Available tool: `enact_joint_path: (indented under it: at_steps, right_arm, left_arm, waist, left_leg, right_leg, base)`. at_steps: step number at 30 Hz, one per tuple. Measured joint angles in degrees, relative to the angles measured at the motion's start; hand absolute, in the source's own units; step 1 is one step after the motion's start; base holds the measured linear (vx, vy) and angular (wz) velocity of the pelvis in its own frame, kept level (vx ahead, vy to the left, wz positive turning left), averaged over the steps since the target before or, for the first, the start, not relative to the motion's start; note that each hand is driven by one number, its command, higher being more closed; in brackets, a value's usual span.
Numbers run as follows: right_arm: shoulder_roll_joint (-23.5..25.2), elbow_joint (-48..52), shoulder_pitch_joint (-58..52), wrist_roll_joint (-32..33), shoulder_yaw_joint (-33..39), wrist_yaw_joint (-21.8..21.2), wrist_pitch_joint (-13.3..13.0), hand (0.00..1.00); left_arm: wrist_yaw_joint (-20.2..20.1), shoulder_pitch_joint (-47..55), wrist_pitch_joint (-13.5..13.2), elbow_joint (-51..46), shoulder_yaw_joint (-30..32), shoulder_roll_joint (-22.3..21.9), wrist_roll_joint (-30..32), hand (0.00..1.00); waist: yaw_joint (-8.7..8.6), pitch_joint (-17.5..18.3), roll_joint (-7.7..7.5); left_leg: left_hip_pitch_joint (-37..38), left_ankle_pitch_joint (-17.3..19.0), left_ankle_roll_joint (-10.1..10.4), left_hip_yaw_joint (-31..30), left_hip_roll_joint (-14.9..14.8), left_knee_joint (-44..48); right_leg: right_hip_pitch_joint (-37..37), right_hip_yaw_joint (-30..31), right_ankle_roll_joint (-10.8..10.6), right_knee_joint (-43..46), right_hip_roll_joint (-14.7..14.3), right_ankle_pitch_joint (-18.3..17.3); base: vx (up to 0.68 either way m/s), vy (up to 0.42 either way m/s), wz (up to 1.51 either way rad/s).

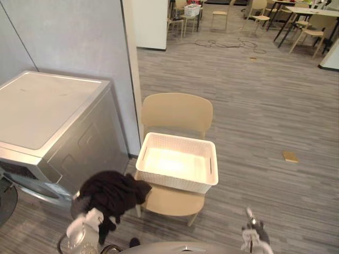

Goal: Pick up the laundry basket with both hands and put the clothes into the washing machine.

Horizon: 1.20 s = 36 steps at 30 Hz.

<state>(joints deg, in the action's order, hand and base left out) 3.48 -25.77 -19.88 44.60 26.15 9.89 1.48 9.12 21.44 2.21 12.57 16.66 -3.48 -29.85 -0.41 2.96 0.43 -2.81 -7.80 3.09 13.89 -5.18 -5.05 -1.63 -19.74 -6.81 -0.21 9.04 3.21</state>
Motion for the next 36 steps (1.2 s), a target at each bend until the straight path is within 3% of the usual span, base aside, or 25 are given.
enact_joint_path:
  at_steps: [3, 7, 11, 16, 20, 22, 25, 26, 27, 28, 29, 31, 33, 34, 35, 36]
  right_arm:
    - [-0.06, -11.95, -0.05, -8.59, 2.11, -1.10, 1.73, 0.00]
    - [-0.80, -30.52, 2.62, -15.79, 11.94, -1.29, 3.31, 0.00]
    - [-1.63, -34.35, 2.73, -23.91, 16.05, -1.28, 5.04, 0.00]
    - [-1.80, -35.86, 5.31, -24.94, 17.16, -1.17, 4.99, 0.00]
    - [-2.96, -35.48, 7.89, -26.59, 13.08, -0.96, 4.91, 0.00]
    - [-2.79, -31.56, 10.53, -26.51, 7.53, -0.92, 4.66, 0.00]
    - [-3.91, -28.11, 12.75, -26.48, 4.46, -0.75, 3.65, 0.00]
    - [-4.25, -27.92, 13.68, -26.47, 3.40, -0.60, 3.52, 0.00]
    - [-4.20, -27.10, 14.62, -26.46, 3.30, -0.50, 3.05, 0.00]
    - [-4.20, -25.91, 14.93, -26.46, 3.35, -0.27, 2.28, 0.00]
    - [-4.37, -24.89, 14.76, -26.46, 3.77, 0.47, 2.06, 0.00]
    - [-4.53, -24.90, 14.20, -26.33, 5.66, 1.31, 1.88, 0.00]
    - [-4.95, -26.62, 14.14, -25.85, 7.86, 1.52, 1.42, 0.00]
    - [-5.40, -28.55, 14.43, -25.81, 9.47, 1.62, 1.48, 0.00]
    - [-6.20, -31.16, 15.25, -25.81, 10.96, 1.60, 1.86, 0.00]
    - [-6.16, -32.54, 15.56, -25.81, 11.21, 1.61, 2.30, 0.00]
  left_arm:
    - [-0.91, 0.11, 0.33, 11.36, 0.48, 0.00, -0.43, 1.00]
    - [-1.77, -0.86, 0.39, 23.28, 1.33, 0.04, -1.58, 1.00]
    - [-1.79, -1.07, 0.21, 25.40, 1.30, 0.17, -2.63, 1.00]
    - [-1.77, -2.57, -0.20, 24.10, -0.32, 0.27, -3.92, 1.00]
    - [-1.76, -3.47, -0.48, 21.57, -0.97, -0.01, -6.08, 1.00]
    - [-0.89, -6.20, -0.83, 18.48, -0.14, -0.08, -6.08, 1.00]
    - [-0.34, -7.03, -0.94, 15.23, 0.14, -0.98, -6.24, 1.00]
    - [0.06, -7.42, -0.96, 14.97, 0.24, -1.02, -6.36, 1.00]
    - [0.48, -8.93, -1.01, 14.66, 0.09, -0.72, -6.42, 1.00]
    - [0.48, -9.95, -1.01, 14.17, -0.35, -0.91, -6.43, 1.00]
    - [0.46, -9.85, -1.01, 14.04, -0.78, -1.16, -6.44, 1.00]
    - [0.49, -9.47, -1.00, 14.06, -0.95, -1.11, -6.40, 1.00]
    - [0.43, -9.58, -1.01, 14.52, -1.36, -1.11, -6.22, 1.00]
    - [0.45, -10.63, -0.99, 15.64, -1.91, -1.22, -6.01, 1.00]
    - [0.49, -11.37, -0.99, 16.41, -1.99, -1.30, -5.95, 1.00]
    - [0.48, -11.61, -1.00, 16.86, -1.89, -1.32, -5.91, 1.00]
  waist:
    - [0.17, -0.23, 0.18]
    - [-0.11, -0.46, 0.12]
    - [-0.32, -1.22, 0.09]
    - [-1.51, -3.65, 0.09]
    - [-0.60, -7.70, 0.10]
    - [-0.07, -10.81, -1.09]
    - [0.62, -12.60, -1.07]
    - [0.58, -12.60, -0.82]
    - [0.71, -12.71, -2.64]
    - [1.28, -12.60, -2.76]
    - [1.05, -12.55, -2.51]
    - [0.52, -11.73, -1.05]
    - [0.03, -11.08, -0.16]
    - [-0.27, -10.70, 0.47]
    - [-0.41, -10.19, 1.13]
    - [-0.45, -10.19, 0.91]
  left_leg:
    - [1.03, 0.41, -0.01, -0.11, 0.15, 0.00]
    - [1.37, 0.47, -0.05, -1.59, 0.52, 0.00]
    - [2.87, 1.02, -0.05, -1.78, 0.97, 0.00]
    - [2.87, 1.14, 0.09, -3.29, 0.60, 0.05]
    - [1.36, -0.54, 0.97, -4.49, 0.21, 0.64]
    - [-3.70, -1.74, 0.83, -7.72, 1.05, 3.81]
    - [-7.05, -2.06, 0.86, -10.91, 2.72, 2.69]
    - [-7.59, 1.61, -0.53, -8.88, 2.50, 1.28]
    - [-8.87, 4.23, -3.69, -2.74, 2.40, 4.66]
    - [-10.21, 3.88, -4.30, 2.03, 1.19, 12.62]
    - [-9.92, 5.12, -4.21, 4.32, -1.69, 18.35]
    - [-5.55, 6.67, -2.68, 6.32, -7.50, 22.75]
    - [-1.58, 5.31, -1.24, 5.41, -10.34, 19.62]
    - [0.37, 3.10, 1.11, 2.84, -10.29, 14.50]
    - [1.14, 4.23, 3.96, 1.46, -8.96, 11.49]
    - [1.05, 4.95, 5.04, 1.36, -8.66, 11.18]
  right_leg:
    - [-0.75, -0.20, 0.07, 0.47, 0.11, -1.22]
    - [-1.76, -0.90, 0.00, 0.96, 0.18, -2.98]
    - [-2.47, -1.00, -0.07, 2.72, 0.92, -3.53]
    - [-2.27, -1.38, 0.14, 6.37, 0.86, -6.31]
    - [1.11, -1.69, 0.83, 13.58, 1.56, -9.30]
    - [6.71, -4.94, 1.13, 22.97, 4.43, -13.45]
    - [10.56, -8.96, 1.64, 31.79, 8.07, -18.32]
    - [9.81, -11.66, 2.26, 30.92, 9.18, -18.22]
    - [9.37, -14.83, 3.46, 29.15, 11.94, -17.17]
    - [8.57, -17.62, 4.10, 28.68, 13.77, -16.71]
    - [6.87, -20.50, 4.27, 28.08, 13.81, -16.61]
    - [3.43, -24.54, 4.28, 28.11, 13.81, -16.61]
    - [2.10, -26.45, 4.25, 28.43, 14.29, -16.60]
    - [2.18, -27.67, 3.57, 29.25, 14.99, -16.21]
    - [2.25, -28.27, 2.10, 28.90, 15.54, -15.01]
    - [2.04, -28.38, 1.76, 28.42, 15.67, -14.19]
  base:
    - [0.01, 0.006, 0.09]
    - [0.03, 0.002, 0.21]
    - [0.04, 0.007, 0.05]
    - [0.00, -0.022, 0.15]
    - [-0.01, -0.051, 0.22]
    - [-0.04, -0.081, 0.70]
    - [-0.09, -0.121, 0.98]
    - [-0.10, -0.107, 1.30]
    - [-0.07, -0.094, 1.45]
    - [-0.01, -0.047, 1.49]
    - [-0.01, -0.070, 1.19]
    - [-0.02, -0.009, 1.04]
    - [0.04, 0.164, 1.00]
    - [0.09, 0.306, 0.96]
    - [0.08, 0.285, 0.76]
    - [0.07, 0.289, 0.51]
